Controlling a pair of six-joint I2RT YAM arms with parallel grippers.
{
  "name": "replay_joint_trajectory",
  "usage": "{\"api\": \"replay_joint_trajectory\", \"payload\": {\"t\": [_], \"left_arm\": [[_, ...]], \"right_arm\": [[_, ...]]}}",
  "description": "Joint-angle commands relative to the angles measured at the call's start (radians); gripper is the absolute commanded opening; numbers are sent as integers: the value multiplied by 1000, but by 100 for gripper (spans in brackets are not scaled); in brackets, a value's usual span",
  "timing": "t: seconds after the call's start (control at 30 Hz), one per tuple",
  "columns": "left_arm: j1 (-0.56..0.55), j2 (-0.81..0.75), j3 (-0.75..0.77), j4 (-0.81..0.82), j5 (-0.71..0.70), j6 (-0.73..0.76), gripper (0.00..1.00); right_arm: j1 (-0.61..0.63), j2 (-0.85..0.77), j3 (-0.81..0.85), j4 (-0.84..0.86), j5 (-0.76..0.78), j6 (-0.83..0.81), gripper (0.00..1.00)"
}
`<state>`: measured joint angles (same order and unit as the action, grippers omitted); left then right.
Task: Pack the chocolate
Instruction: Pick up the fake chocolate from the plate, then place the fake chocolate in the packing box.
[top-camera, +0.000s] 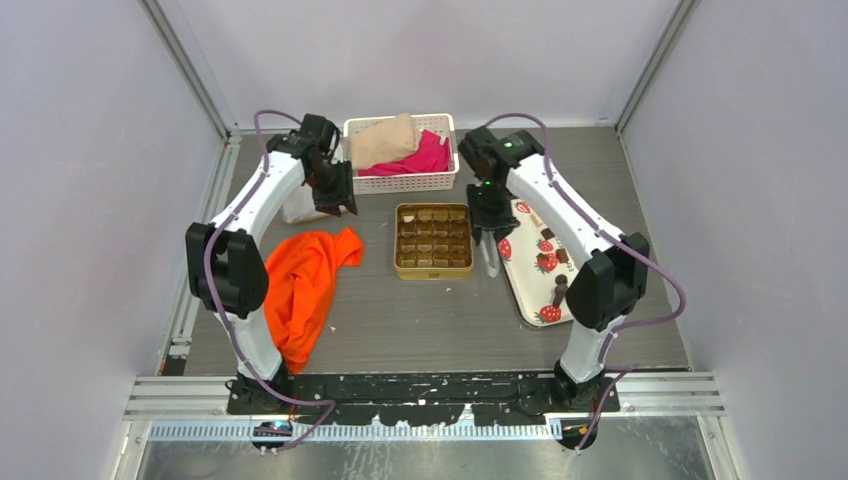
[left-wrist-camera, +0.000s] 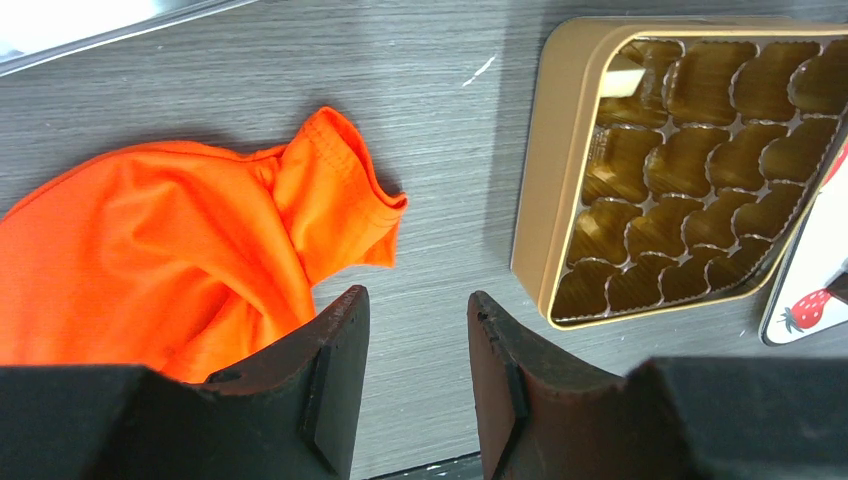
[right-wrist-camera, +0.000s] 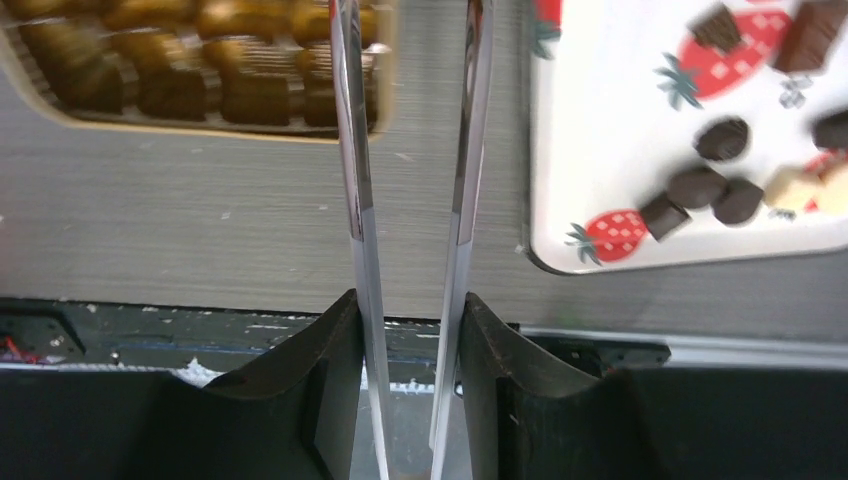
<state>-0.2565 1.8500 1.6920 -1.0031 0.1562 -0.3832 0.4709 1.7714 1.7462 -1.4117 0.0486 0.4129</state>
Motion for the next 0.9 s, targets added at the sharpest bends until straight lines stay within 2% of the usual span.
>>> {"api": "replay_joint_trajectory", "payload": {"t": [0.0,0.2,0.33,0.87], "left_arm": [[40,-19,16,-2,-17,17,42],[65,-44,-12,3,1,12,42],[66,-56,-35,9,8,10,42],[72,-78,-71,17,17,12,42]], "right_arm": [[155,69,153,-26,-12,38,8],[296,207,269,-16,-70,44,7],[343,279,308,-13,-90,38,7],[351,329,304,-2,-35,31,9]]}}
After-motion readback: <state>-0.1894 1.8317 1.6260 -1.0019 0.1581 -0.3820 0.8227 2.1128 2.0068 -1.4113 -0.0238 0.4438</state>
